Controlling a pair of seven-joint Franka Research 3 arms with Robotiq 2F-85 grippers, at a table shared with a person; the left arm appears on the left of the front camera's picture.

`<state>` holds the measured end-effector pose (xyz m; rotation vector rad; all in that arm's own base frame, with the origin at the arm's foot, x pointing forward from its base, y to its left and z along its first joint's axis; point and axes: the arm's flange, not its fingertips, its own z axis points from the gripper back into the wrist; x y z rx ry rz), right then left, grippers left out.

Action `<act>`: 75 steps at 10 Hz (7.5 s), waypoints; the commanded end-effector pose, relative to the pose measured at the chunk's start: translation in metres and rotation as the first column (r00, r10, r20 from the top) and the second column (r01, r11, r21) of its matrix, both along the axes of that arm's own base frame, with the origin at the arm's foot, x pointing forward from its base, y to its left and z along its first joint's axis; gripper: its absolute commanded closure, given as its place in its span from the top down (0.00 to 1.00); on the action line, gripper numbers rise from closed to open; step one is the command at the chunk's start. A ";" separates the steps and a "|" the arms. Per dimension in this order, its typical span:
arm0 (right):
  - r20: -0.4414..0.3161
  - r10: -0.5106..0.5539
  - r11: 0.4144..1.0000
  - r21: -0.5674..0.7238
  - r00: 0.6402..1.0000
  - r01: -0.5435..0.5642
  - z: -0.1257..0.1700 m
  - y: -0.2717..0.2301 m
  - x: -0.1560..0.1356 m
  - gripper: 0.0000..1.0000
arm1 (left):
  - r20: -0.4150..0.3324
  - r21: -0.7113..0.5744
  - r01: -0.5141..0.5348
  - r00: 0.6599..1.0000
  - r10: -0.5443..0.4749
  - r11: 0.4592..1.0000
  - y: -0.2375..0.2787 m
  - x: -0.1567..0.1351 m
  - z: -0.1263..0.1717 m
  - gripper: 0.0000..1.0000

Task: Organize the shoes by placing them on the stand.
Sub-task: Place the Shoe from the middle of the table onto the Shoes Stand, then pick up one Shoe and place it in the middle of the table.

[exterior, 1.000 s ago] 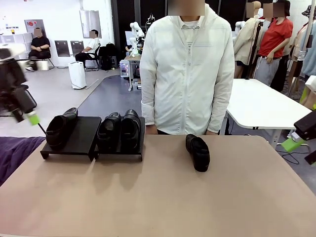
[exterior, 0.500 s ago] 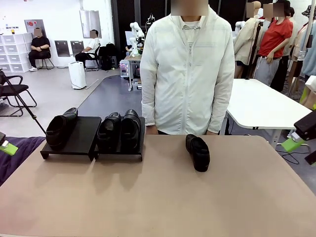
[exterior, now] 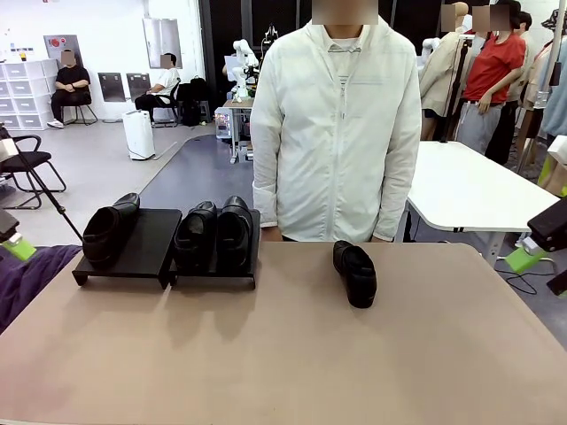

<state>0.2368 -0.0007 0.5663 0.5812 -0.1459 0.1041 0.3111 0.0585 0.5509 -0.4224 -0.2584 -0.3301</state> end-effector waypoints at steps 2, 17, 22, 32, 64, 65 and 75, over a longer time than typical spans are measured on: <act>0.013 0.021 1.000 0.022 1.000 -0.021 0.003 -0.001 0.002 1.00 | -0.008 0.006 -0.005 1.000 0.006 1.000 0.005 -0.002 -0.001 1.00; 0.159 0.025 0.862 -0.504 0.987 0.059 -0.134 0.227 0.281 1.00 | -0.008 0.006 -0.005 1.000 0.006 1.000 0.005 -0.002 -0.001 1.00; 0.142 0.069 0.881 -0.474 0.987 0.006 -0.149 0.224 0.279 1.00 | -0.008 0.006 -0.005 1.000 0.006 1.000 0.005 -0.002 -0.001 1.00; -0.061 -0.192 0.858 -0.494 0.980 0.137 -0.199 0.236 0.390 1.00 | -0.008 0.006 -0.005 1.000 0.006 1.000 0.005 -0.002 -0.001 1.00; 0.010 -0.183 0.790 -0.594 0.983 0.153 -0.117 0.264 0.082 0.00 | -0.008 0.006 -0.005 1.000 0.006 1.000 0.005 -0.002 -0.001 1.00; 0.025 -0.224 0.808 -0.554 0.974 0.201 -0.126 0.286 0.083 0.00 | -0.008 0.006 -0.005 1.000 0.006 1.000 0.005 -0.002 -0.001 1.00; -0.014 -0.071 0.857 -0.512 0.997 0.054 -0.196 0.393 0.148 0.21 | -0.008 0.006 -0.005 1.000 0.006 1.000 0.005 -0.002 -0.001 1.00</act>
